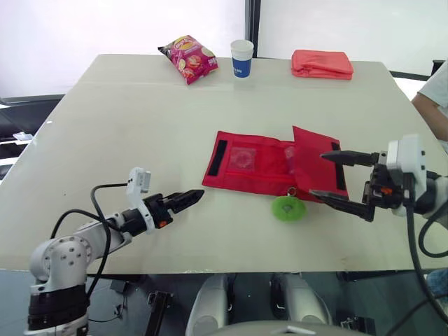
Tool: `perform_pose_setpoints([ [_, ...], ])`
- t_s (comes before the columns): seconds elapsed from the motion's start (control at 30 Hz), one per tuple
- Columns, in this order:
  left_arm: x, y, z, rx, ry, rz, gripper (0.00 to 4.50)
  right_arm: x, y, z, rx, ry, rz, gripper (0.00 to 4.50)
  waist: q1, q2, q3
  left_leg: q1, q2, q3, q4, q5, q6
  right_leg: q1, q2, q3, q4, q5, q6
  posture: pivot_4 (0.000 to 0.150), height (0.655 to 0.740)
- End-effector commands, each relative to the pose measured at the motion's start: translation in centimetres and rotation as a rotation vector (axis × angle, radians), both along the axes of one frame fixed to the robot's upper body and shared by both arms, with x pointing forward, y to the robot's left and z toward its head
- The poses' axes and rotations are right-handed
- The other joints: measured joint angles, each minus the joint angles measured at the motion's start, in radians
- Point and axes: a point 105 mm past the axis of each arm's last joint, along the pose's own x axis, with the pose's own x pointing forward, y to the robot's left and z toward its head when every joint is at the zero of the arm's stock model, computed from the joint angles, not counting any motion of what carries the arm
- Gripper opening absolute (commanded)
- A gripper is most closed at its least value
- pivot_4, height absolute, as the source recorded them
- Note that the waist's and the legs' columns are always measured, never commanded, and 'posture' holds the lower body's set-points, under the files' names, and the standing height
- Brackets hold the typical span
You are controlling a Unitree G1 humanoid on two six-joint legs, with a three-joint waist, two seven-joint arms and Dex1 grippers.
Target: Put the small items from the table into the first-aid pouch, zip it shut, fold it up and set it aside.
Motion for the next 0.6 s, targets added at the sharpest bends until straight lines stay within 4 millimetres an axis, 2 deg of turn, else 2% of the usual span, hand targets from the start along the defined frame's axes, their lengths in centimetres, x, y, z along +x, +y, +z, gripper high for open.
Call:
perform_pose_setpoints([
  [0.03,0.5,-1.1,1.0,-0.015,0.005,0.03,4.5,-0.5,-0.9,1.4,-0.017,-0.081,0.011,4.11,0.001,-0.001,0.0,0.0,0.0,0.0,0.0,0.0,0.0,0.0,0.0,0.0,0.0,0.0,0.0,0.15,0.74],
  [0.23,2.2,-3.3,0.3,-0.057,0.068,0.119,4.5,-1.0,-1.7,1.7,-0.03,-0.085,-0.009,4.11,0.015,0.0,-0.001,0.0,-0.001,0.0,0.0,0.0,0.0,0.001,0.0,0.0,0.0,0.002,-0.004,0.15,0.74],
  [0.37,3.6,-5.6,1.1,-0.18,0.063,0.13,4.5,-1.3,-1.7,1.5,-0.032,-0.083,-0.029,4.11,0.021,-0.001,-0.001,0.002,-0.001,0.0,0.0,0.0,0.0,0.002,0.001,0.0,-0.001,0.002,-0.004,0.15,0.74],
  [0.6,4.2,-7.9,0.9,-0.283,0.071,0.13,4.5,-1.3,-1.9,1.8,-0.031,-0.097,-0.065,4.11,0.02,-0.001,-0.001,0.001,-0.002,-0.001,0.0,0.0,0.0,0.003,0.001,0.0,-0.001,0.002,-0.004,0.15,0.74],
])
